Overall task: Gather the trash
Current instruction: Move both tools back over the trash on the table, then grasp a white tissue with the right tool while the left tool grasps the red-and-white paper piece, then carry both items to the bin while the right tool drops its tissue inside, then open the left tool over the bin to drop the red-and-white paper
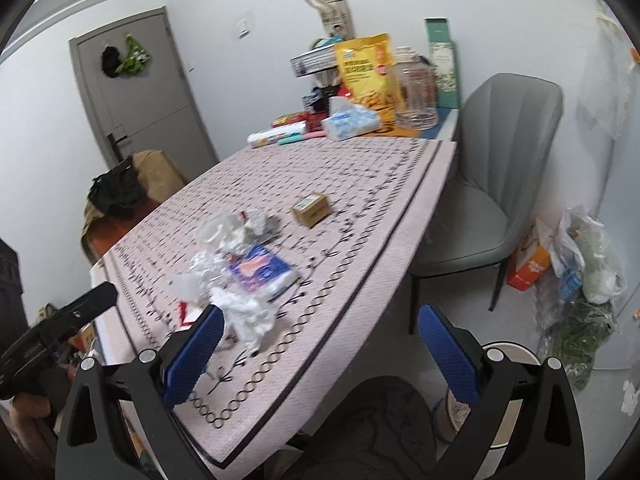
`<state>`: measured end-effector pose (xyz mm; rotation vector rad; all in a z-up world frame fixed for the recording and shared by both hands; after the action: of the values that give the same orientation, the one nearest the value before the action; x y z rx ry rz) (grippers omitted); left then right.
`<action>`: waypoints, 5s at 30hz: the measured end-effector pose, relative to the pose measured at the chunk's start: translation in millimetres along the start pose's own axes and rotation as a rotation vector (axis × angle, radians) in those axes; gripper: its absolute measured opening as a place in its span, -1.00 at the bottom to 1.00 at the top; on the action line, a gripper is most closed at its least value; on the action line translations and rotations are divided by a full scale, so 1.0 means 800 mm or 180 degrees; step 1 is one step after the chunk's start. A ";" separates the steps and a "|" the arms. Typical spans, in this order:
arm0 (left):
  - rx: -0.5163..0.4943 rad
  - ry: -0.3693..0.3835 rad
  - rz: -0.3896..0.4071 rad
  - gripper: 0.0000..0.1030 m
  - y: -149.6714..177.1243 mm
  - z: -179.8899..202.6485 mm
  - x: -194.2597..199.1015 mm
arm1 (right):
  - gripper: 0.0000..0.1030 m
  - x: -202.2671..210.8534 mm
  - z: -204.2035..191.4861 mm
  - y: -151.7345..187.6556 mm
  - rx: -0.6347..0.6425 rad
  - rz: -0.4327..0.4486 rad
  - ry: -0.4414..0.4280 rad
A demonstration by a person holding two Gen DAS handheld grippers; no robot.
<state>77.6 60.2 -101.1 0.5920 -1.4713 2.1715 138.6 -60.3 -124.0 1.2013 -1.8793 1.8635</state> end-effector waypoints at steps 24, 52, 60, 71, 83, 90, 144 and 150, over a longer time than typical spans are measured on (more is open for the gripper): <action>0.0244 -0.0067 -0.0556 0.28 0.037 -0.040 -0.057 | -0.76 -0.119 -0.071 0.027 0.0269 -0.0688 -0.0650; -0.0852 -0.0603 -0.1016 0.47 0.038 -0.003 -0.119 | -0.86 -0.064 -0.011 0.005 0.0024 -0.0322 -0.0599; -0.0794 -0.0519 -0.0975 -0.14 0.027 -0.010 -0.117 | -0.86 -0.063 -0.017 0.004 0.0055 -0.0316 -0.0596; -0.0229 -0.0588 -0.0635 -0.15 0.017 -0.060 -0.055 | -0.86 -0.063 -0.043 0.005 0.0171 -0.0332 -0.0649; -0.0284 -0.0382 -0.0298 -0.15 -0.034 -0.017 -0.041 | -0.86 -0.036 -0.040 -0.013 0.0162 -0.0141 -0.0598; -0.0493 -0.0156 -0.0247 -0.15 -0.056 0.048 -0.061 | -0.86 -0.015 0.016 -0.028 -0.0018 0.0016 -0.0367; -0.1248 0.0725 -0.2032 -0.15 0.148 0.413 -0.360 | 0.38 -0.014 0.461 0.175 -0.1947 -0.0171 0.0785; -0.1209 0.1049 -0.2372 0.53 0.194 0.449 -0.371 | 0.38 0.018 0.484 0.197 -0.2098 -0.0128 0.0891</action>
<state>262.1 -363.9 -265.7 0.5050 -1.1814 1.3026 167.3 -442.9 -290.6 0.7069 -2.0342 1.1517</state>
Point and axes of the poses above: each gripper's, at about its wrist camera, not at the fingertips, and x roughly against the way its jaws point, z to its right, y to its underside, the point moved 9 cm from there along -x, roughly the way its jaws point, and after that the axes turned 4 degrees about -z, right-handed, at the moved point
